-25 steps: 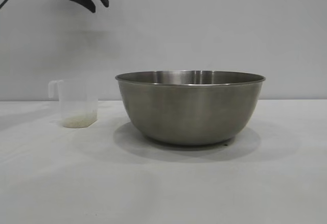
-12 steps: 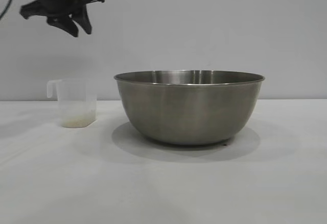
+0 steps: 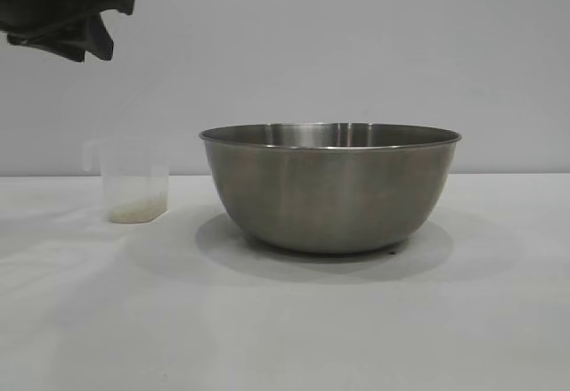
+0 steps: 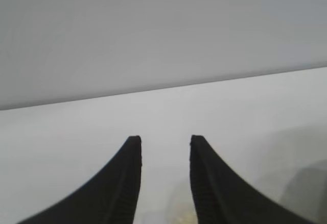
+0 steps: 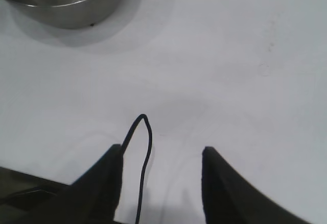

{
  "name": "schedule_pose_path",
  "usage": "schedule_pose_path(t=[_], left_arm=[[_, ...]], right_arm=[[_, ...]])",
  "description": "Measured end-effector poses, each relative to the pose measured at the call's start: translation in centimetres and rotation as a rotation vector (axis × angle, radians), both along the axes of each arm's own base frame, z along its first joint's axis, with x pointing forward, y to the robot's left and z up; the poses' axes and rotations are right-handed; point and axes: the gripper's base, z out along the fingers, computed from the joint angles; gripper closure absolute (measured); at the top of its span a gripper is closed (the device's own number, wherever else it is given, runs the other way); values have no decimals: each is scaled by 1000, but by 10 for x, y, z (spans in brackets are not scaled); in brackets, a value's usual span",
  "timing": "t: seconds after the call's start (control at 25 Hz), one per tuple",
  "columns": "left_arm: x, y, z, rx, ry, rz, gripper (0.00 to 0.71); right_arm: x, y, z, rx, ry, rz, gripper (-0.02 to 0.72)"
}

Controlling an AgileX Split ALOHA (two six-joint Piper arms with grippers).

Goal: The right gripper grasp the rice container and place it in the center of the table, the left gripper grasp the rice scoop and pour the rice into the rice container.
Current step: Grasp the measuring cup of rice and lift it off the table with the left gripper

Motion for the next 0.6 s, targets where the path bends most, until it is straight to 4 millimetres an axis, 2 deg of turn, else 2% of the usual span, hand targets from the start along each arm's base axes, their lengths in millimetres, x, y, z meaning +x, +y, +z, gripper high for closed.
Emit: schedule_pose_path(t=[0.16, 0.2, 0.28, 0.44, 0.48, 0.6], left_arm=[[-26, 5, -21, -14, -51, -17, 476], [-30, 7, -28, -17, -62, -15, 420], [-35, 8, -40, -18, -69, -15, 354], [-39, 10, -64, -10, -30, -7, 357], [-40, 10, -71, -4, -8, -7, 317], [-41, 11, -85, 8, 40, -1, 332]], right_arm=[[0, 0, 0, 0, 0, 0, 404], [0, 0, 0, 0, 0, 0, 404], [0, 0, 0, 0, 0, 1, 404], [0, 0, 0, 0, 0, 1, 404], [0, 0, 0, 0, 0, 1, 404], [0, 0, 0, 0, 0, 1, 404]])
